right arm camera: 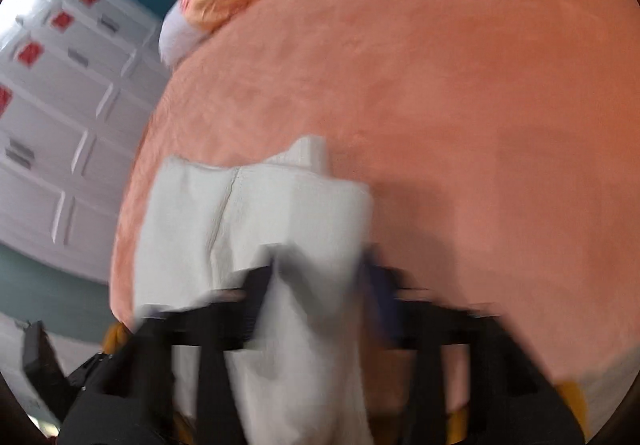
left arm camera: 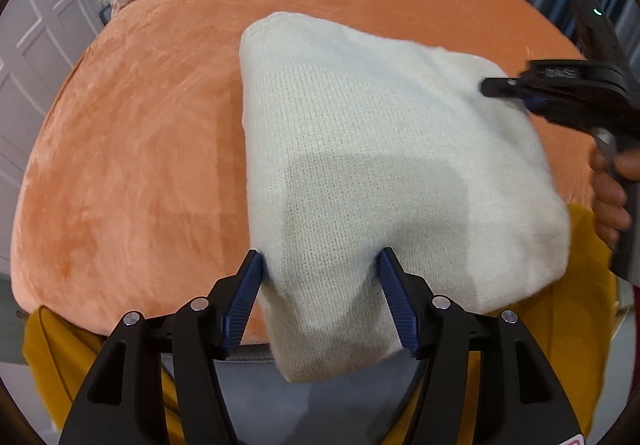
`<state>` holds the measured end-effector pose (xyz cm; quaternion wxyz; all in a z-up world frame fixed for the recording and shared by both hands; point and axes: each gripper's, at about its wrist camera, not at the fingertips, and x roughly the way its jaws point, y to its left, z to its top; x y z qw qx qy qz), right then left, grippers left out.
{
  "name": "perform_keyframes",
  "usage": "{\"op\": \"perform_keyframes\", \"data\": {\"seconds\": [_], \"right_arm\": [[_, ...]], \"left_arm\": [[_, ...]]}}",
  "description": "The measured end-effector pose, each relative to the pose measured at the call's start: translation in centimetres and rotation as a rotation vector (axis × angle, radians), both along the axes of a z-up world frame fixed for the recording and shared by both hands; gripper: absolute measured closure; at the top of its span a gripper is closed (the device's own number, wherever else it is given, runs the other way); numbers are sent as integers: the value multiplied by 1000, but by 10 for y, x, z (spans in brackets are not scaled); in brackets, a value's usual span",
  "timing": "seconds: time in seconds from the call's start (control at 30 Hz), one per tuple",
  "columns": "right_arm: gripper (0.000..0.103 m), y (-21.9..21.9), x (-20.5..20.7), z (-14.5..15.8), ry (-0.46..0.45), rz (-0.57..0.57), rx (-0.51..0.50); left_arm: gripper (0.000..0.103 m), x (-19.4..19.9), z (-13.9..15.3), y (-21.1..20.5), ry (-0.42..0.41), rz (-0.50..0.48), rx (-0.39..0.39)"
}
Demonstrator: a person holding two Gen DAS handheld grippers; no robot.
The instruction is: Fold small clothes
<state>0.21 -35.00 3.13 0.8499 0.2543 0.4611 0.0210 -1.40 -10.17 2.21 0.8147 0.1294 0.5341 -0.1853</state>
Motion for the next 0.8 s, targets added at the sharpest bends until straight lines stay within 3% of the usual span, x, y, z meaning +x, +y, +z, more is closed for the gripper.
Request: {"op": "perform_keyframes", "data": {"seconds": [0.07,0.13,0.2,0.27,0.3,0.37,0.4,0.47,0.5,0.57,0.67,0.73,0.8], "right_arm": [[92,19,5,41,-146,77,-28],[93,23,14,58,-219,124,-64],[93,21,43,34,-132,128,-71],[92,17,67,-14,61,124,-113],[92,11,63,-24,62,97,-81],[88,0,39,-10,10,42,28],[84,-4,24,0,-6,14,38],[60,-4,-13,19,-53,-15,30],[38,-2,-35,25,-57,-17,9],[35,7,-63,20,4,6,-23],[47,21,-83,4,82,17,-76],[71,33,-91,-4,106,46,-124],[93,49,-92,-11,114,86,-108]], "left_arm": [[45,3,6,3,2,21,-34],[45,6,5,0,-6,31,-20],[45,8,0,-3,-7,40,8],[42,11,-5,-6,-9,39,14],[42,10,-5,-8,-16,35,19],[42,11,-5,-7,-9,35,24],[42,12,-4,-5,-2,38,17],[42,12,2,-2,11,46,-5],[44,11,4,-2,16,47,-10],[44,9,12,-5,15,45,-28],[44,3,22,-19,-4,22,-45],[44,0,24,-32,-17,-11,-46],[44,-3,21,-42,-30,-31,-18]]}}
